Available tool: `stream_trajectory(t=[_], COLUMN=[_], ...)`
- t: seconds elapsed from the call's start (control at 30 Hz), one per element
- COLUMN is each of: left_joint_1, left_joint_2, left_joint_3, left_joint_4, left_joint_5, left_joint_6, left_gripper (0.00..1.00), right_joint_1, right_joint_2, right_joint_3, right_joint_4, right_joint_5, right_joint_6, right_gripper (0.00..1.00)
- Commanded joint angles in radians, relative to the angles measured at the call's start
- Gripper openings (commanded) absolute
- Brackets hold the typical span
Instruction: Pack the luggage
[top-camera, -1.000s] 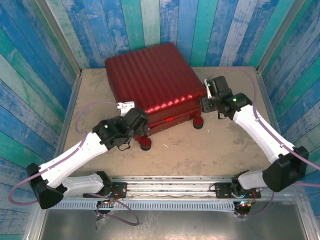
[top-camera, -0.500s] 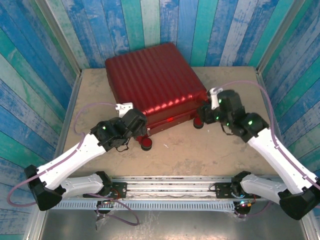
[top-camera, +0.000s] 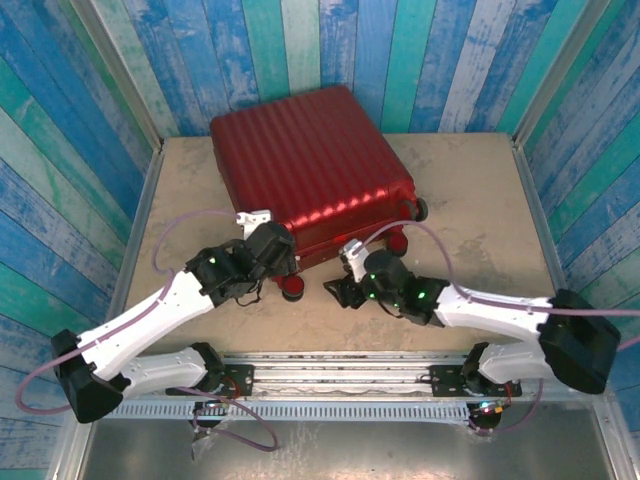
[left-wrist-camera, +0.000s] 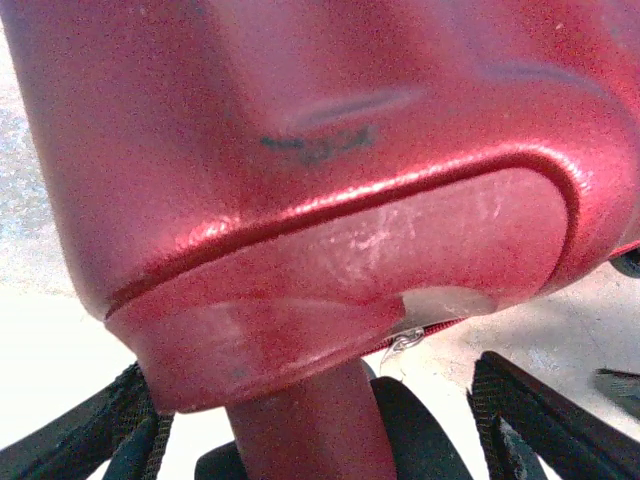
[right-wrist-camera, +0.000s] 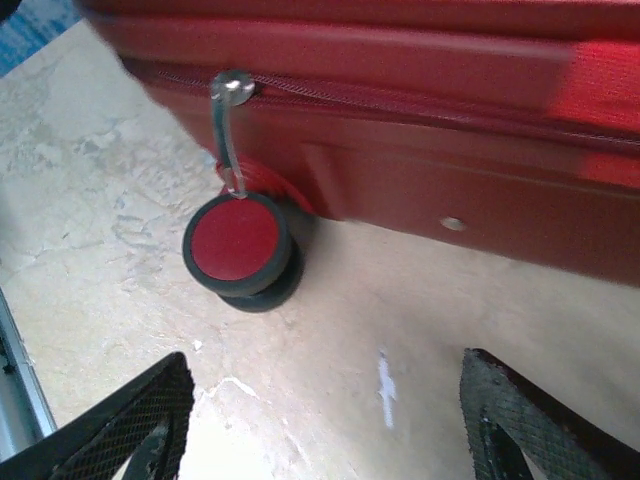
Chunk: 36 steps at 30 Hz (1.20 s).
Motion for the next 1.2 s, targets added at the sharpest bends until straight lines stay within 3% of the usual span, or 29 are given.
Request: stream_trajectory(t=[0.0, 0.27, 0.67, 1.17], left_joint_1=[0.002, 0.001, 0.002, 0.002], left_joint_2=[-0.035, -0.064, -0.100, -0.089], left_joint_3=[-0.020, -0.048, -0.080, -0.091], left_joint_4=[0.030, 0.047, 0.080, 0.094], left_joint_5=[0.001, -0.021, -0.035, -0.029], left_joint_6=[0.000, -0.009, -0.015, -0.012], left_gripper=[0.78, 0.74, 0.62, 0.58], right_joint_1=[0.073, 0.139, 0.140, 0.147], right_joint_2=[0.071, 0.251, 0.436, 0.513], right_joint_3=[-0.023, 0.011, 0.074, 0.149], right_joint_4=[0.322, 0.524, 0.715, 0.716], right_joint_5=[0.029, 0.054, 0.149, 0.297], right_joint_6=[-0.127, -0.252, -0.234, -0.210], right_gripper=[0.71, 0.69, 0.62, 0.28])
